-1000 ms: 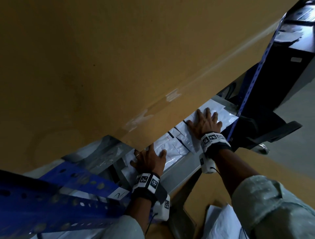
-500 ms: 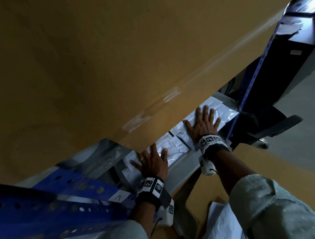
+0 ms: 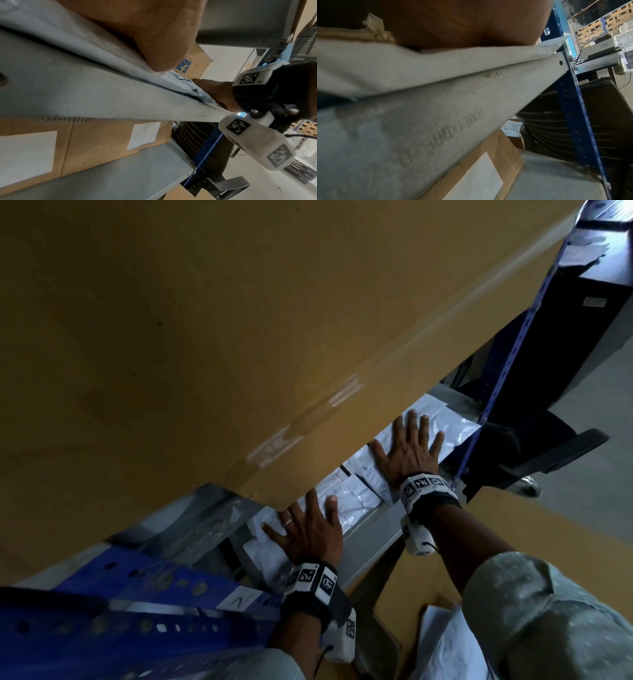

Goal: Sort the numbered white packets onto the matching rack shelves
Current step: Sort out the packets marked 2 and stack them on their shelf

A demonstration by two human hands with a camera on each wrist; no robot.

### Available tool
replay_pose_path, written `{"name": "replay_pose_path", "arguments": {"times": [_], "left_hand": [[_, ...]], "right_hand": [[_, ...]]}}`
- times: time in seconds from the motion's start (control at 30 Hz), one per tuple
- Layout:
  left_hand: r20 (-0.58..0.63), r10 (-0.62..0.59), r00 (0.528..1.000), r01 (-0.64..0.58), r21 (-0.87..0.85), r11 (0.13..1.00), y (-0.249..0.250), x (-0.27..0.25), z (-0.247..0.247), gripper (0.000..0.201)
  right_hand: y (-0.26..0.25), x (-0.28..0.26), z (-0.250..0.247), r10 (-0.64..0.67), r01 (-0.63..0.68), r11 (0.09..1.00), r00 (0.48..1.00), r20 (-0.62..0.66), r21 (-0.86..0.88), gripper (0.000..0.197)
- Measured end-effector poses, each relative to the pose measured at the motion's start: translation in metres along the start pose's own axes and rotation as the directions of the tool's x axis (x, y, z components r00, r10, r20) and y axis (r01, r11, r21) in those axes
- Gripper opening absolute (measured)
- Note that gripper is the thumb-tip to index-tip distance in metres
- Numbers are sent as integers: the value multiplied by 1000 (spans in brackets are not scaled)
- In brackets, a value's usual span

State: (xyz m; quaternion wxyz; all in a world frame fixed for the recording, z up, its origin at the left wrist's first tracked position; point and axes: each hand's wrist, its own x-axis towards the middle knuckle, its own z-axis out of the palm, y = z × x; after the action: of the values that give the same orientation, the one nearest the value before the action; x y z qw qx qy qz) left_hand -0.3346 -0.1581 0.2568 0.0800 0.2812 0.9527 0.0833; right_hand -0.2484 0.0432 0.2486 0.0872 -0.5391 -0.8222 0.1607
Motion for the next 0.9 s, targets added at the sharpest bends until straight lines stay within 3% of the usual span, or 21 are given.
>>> {"name": "replay_pose_path", "arguments": {"times": [0.5,0.9], "left_hand": [[-27,2,1000,-2,-2,1000,-1,-1,3,65],[-246,69,967,-66,18,998,-1,3,17,63]], "right_hand": [[-2,-2,4,10,-9,1000,999,-35,15,87],[-9,-1,5,22,0,992,984,-179,124,80]]}}
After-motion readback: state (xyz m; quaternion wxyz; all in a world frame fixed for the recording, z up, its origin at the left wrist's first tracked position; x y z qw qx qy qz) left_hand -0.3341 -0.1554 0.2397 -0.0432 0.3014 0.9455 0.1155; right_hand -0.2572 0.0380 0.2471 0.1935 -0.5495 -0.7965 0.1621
